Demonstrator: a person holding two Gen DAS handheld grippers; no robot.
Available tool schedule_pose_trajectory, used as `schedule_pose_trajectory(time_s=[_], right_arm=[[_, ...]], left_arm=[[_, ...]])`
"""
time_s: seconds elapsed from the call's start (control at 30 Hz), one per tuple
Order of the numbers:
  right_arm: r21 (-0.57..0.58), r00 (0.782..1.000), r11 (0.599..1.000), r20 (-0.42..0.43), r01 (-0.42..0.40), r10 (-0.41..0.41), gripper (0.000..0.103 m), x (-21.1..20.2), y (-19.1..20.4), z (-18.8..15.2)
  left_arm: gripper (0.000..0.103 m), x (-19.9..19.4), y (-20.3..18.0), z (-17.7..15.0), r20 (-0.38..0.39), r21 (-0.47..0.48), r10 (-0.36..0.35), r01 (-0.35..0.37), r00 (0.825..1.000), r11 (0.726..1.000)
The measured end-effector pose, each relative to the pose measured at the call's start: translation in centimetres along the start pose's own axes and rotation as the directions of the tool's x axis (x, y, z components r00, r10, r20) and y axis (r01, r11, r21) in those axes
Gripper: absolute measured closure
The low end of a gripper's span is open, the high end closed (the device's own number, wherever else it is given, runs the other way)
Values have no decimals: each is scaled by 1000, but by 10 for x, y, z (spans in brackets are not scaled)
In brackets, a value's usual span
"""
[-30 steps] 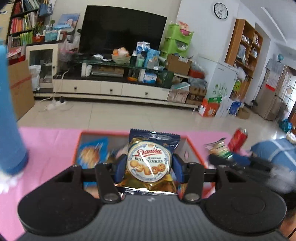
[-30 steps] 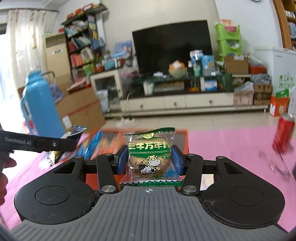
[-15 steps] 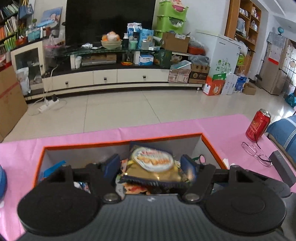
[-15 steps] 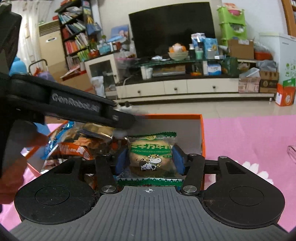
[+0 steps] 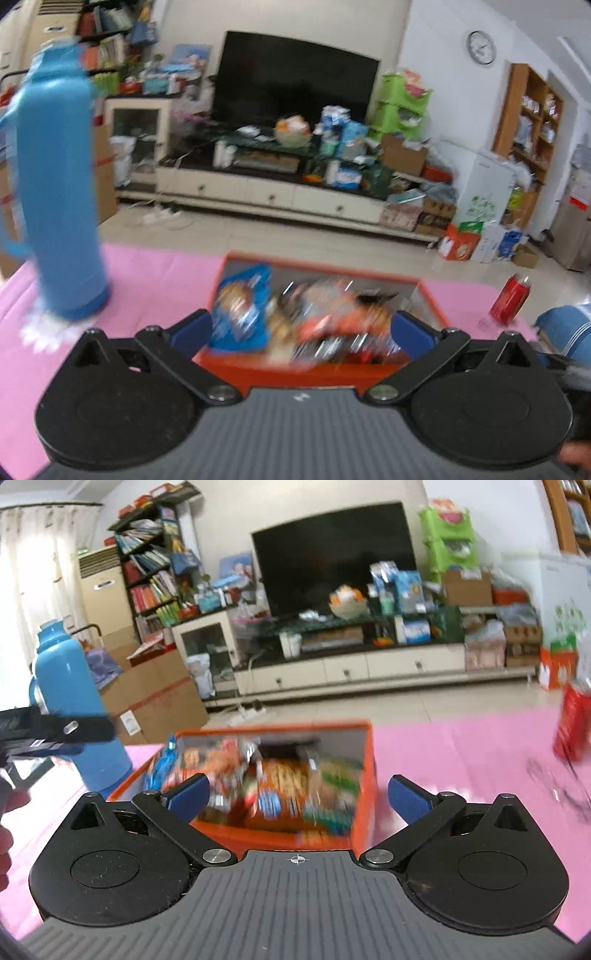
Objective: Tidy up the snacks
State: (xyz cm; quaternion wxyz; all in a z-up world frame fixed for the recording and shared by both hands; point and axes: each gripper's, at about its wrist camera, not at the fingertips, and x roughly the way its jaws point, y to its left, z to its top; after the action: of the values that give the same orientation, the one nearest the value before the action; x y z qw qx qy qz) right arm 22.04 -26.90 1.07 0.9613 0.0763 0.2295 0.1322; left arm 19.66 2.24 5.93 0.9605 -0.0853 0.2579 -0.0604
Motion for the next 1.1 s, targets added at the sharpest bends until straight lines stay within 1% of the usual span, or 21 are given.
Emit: schedule_pose_trajectory(time_s=[0.1, 0.2, 0.27, 0.37, 0.5, 0.6, 0.7, 0.83, 0.9, 1.1], right_arm=[[69, 998, 996, -52, 48, -45, 10, -22, -10, -25], [112, 990, 989, -111, 99, -87, 10, -41, -14, -51], [123, 982, 984, -151, 129, -110, 10, -54, -12, -65], [107, 978, 983, -164, 146, -127, 10, -73, -4, -75], [66, 980, 984, -122, 163, -154, 10, -88, 8, -69], [45, 975, 980, -119, 194, -188, 10, -84, 13, -64], [31, 968, 978, -151, 207, -200, 10, -71, 15, -64], [4, 964, 977, -164, 214, -211, 10, -62, 20, -66], [1, 964, 977, -163, 211, -208, 10, -60, 22, -66], [-14, 961, 979, -190, 203, -202, 10, -51, 24, -71]], left_arm=[[0, -13, 8, -30, -52, 0, 51, -51, 997, 999], [0, -21, 10, -55, -87, 11, 80, -79, 993, 997], [0, -23, 9, -66, -100, 14, 94, -93, 991, 996], [0, -24, 3, -72, -125, 11, 74, -73, 989, 997], [0, -26, -6, -73, -114, 43, 85, -81, 990, 996], [0, -19, -8, -70, -128, 27, 86, -83, 988, 996], [0, -17, -5, -70, -133, 17, 95, -94, 986, 995], [0, -16, -2, -71, -138, 28, 124, -121, 983, 992], [0, -15, -2, -71, -139, 31, 124, -121, 982, 992], [0, -13, -3, -72, -144, 44, 164, -159, 976, 986]])
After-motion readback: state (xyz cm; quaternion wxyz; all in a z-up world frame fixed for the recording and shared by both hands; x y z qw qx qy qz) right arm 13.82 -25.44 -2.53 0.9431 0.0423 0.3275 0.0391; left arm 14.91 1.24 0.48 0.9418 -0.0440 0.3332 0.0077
